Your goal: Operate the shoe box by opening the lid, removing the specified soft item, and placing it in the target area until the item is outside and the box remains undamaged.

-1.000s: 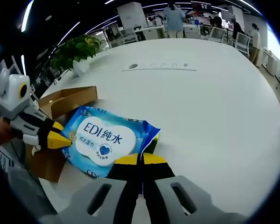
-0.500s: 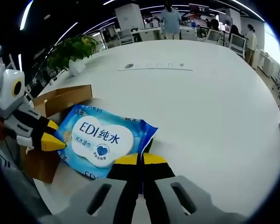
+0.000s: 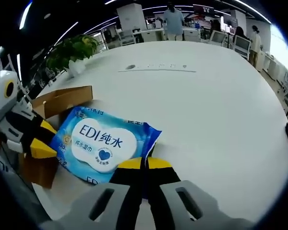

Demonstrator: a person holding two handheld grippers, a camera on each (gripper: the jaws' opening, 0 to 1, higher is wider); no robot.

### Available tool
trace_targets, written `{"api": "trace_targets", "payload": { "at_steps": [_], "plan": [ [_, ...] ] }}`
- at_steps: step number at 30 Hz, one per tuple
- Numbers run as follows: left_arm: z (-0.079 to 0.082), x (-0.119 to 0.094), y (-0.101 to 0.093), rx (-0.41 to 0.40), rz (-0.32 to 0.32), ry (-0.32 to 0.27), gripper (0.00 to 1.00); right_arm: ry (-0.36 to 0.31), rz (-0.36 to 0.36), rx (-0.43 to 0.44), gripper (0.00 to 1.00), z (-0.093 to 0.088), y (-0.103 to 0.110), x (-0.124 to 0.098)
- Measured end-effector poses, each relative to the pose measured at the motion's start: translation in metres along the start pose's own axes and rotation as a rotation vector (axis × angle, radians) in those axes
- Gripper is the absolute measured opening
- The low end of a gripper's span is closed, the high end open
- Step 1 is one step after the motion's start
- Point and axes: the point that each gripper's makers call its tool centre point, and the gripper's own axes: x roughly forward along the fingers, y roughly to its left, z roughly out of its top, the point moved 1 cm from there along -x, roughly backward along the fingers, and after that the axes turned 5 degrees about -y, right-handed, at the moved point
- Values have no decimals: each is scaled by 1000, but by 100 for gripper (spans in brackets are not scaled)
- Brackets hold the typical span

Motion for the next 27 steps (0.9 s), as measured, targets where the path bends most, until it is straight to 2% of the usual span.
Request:
{"api": "trace_targets", "payload": {
  "at_steps": [2, 9, 11, 14, 18, 27],
  "plan": [
    [4, -6, -1, -1, 0, -25, 20, -22, 19, 27, 0, 5, 6, -2],
    [8, -24, 4, -2, -3, -56, 21, -6, -6, 4, 2, 3, 3, -3],
    [9, -31, 5, -11, -7, -66, 22, -22, 4, -43, 4, 5, 4, -3],
    [8, -39, 6, -18, -12, -81, 22, -35, 12, -31, 10, 8, 6, -6],
    [4, -46, 8, -18, -12, -83, 24, -61, 27, -59, 20, 15, 13, -13],
    [-2, -68, 17, -1, -7, -104, 27, -56, 48, -161, 24, 23, 28, -33]
  ]
}}
